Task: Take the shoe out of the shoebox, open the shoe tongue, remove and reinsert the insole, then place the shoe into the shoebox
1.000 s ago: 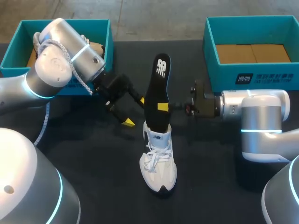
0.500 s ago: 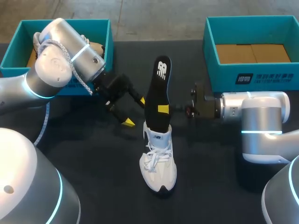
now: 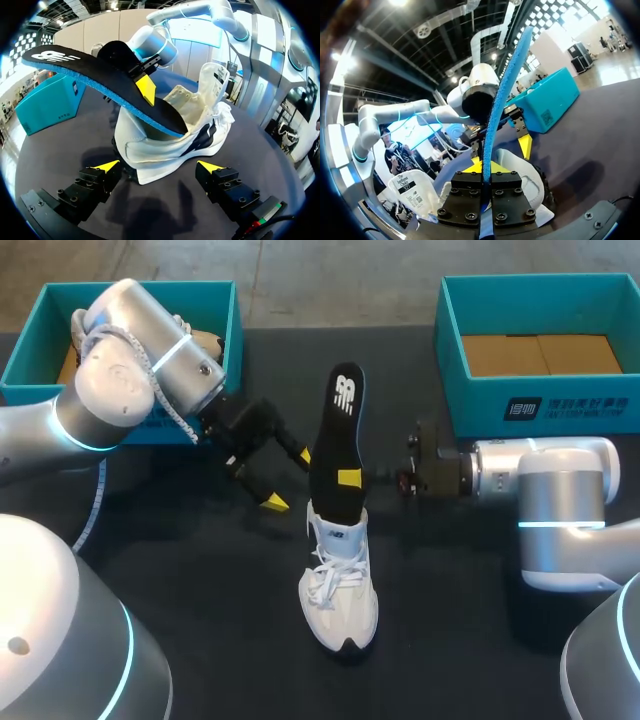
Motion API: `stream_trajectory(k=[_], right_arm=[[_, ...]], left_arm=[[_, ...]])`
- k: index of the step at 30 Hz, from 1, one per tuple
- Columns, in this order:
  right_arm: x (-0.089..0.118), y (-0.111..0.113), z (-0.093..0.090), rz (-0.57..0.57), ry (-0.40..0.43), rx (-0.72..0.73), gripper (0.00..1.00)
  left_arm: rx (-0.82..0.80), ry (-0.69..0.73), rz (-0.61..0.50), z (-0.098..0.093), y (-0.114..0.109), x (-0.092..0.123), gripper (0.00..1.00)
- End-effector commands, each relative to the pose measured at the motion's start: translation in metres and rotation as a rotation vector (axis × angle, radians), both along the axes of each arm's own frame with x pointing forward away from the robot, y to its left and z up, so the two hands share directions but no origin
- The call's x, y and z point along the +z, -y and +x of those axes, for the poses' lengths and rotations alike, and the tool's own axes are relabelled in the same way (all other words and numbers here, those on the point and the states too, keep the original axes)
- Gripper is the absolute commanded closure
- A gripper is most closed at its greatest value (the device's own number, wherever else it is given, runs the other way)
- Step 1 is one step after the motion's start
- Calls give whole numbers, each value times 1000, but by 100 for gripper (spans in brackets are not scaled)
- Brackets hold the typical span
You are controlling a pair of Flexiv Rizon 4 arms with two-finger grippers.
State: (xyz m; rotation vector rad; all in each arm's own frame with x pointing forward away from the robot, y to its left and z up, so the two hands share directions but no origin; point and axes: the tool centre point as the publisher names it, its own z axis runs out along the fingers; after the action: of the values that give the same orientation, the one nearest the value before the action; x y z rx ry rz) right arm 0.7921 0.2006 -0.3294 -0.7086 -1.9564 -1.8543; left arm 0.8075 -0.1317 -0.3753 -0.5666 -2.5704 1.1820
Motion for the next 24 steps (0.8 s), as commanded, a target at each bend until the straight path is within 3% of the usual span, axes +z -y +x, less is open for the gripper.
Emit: stream_trajectory(k=[1,24], right_arm=[[-3,-2,0,-1,2,10,100],[-15,-5,-14,-8,4,59,100]], left_arm=[[0,1,2,0,0,0,0],[0,1,2,0,0,0,0]])
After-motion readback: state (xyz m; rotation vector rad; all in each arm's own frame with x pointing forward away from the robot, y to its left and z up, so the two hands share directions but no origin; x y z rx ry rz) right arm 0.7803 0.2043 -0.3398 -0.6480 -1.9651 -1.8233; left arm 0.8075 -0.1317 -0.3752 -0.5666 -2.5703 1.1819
